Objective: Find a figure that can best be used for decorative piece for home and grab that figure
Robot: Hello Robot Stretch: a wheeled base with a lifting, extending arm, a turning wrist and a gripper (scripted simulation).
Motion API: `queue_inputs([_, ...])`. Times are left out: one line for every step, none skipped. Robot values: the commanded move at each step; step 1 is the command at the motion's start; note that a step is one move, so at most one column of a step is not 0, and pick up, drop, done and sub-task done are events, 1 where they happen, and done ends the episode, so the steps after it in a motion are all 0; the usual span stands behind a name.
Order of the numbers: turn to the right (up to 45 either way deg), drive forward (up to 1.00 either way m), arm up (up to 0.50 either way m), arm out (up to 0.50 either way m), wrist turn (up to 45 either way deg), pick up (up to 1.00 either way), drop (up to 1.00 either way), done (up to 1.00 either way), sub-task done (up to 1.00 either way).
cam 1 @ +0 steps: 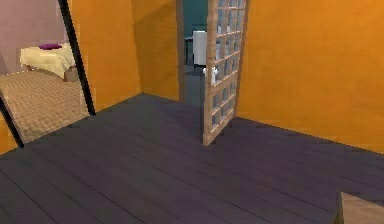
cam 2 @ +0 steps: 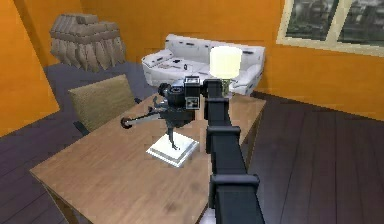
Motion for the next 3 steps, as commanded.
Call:
queue_inputs([0.0,0.00,0.00,0.00,36.0,0.00,0.00,0.00,0.00])
queue_inputs([0.0,0.00,-0.30,0.00,0.0,0.00,0.00,0.00,0.00])
queue_inputs([0.0,0.00,0.00,0.00,0.0,1.00,0.00,0.00,0.00])
